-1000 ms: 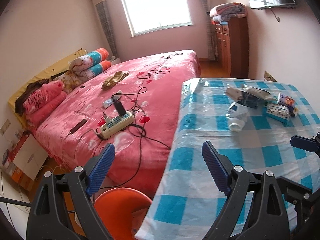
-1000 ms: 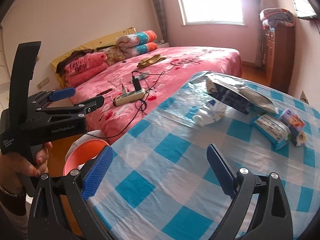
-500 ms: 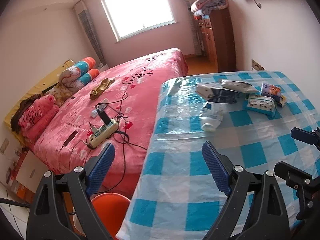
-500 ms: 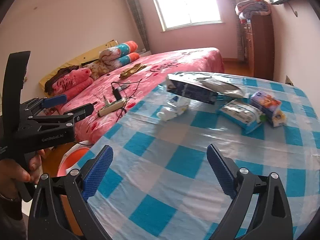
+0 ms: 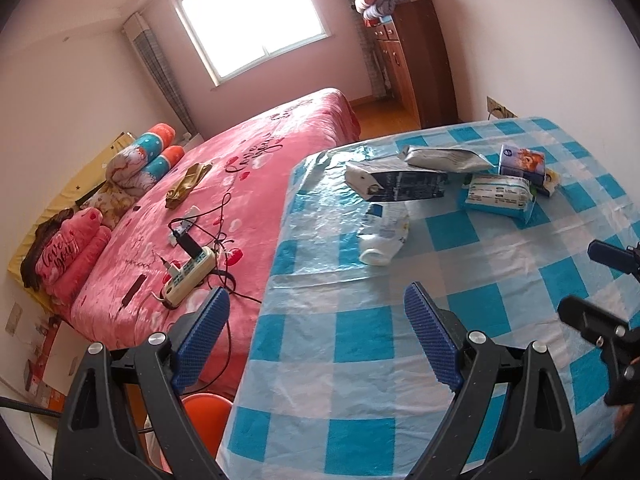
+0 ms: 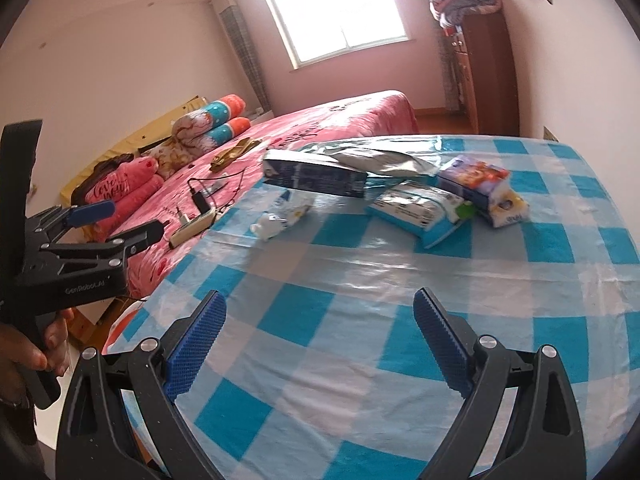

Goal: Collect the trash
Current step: 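Move both open tools back over the trash on the checkered table, then grasp the white barcode packet with the left tool while the right tool grasps the purple Vinda tissue pack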

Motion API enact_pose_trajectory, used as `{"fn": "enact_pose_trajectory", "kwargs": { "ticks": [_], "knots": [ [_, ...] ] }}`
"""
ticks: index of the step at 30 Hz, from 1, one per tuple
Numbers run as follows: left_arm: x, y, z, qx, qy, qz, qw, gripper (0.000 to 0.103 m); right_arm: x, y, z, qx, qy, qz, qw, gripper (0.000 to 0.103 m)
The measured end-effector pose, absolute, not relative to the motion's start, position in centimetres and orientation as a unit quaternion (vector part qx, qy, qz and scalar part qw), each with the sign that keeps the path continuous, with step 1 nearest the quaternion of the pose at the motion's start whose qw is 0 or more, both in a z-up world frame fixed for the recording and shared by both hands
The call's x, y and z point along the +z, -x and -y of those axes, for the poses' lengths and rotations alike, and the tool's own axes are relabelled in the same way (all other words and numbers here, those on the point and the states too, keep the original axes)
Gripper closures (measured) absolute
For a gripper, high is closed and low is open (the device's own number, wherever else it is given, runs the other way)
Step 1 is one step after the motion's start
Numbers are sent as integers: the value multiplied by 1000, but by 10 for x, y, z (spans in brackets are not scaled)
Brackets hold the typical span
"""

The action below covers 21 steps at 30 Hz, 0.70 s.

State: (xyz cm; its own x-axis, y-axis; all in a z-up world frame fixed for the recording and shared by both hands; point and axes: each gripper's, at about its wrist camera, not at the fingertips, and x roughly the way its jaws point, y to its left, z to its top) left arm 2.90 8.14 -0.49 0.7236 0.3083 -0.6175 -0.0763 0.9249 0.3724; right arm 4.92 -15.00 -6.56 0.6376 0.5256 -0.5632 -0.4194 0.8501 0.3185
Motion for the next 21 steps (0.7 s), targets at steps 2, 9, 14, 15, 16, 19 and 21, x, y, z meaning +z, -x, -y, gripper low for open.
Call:
{"fn": "enact_pose_trajectory", "kwargs": {
  "ticks": [2,9,14,15,16,19,21],
  "knots": [
    [-7,-32,-77,104,-167,-359,912,13,-68,-53,157,256,-86,-338,901,9],
    [-15,-41,-63,101,-181,-370,906,13,-79,-65,181,238,-106,-352,899,9],
    [-21,-47,-51,96,-189,-375,903,13,-83,-71,194,229,-118,-359,897,9],
    [-21,-48,-50,95,-190,-375,902,13,-84,-72,196,227,-120,-359,897,9],
    [-23,-50,-47,93,-192,-377,901,13,-85,-73,200,223,-122,-360,898,9],
    [-26,-53,-39,88,-195,-379,900,13,-87,-76,208,217,-128,-361,898,9],
    [-29,-56,-35,85,-197,-382,899,13,-88,-78,213,211,-133,-362,898,9]
  ]
}}
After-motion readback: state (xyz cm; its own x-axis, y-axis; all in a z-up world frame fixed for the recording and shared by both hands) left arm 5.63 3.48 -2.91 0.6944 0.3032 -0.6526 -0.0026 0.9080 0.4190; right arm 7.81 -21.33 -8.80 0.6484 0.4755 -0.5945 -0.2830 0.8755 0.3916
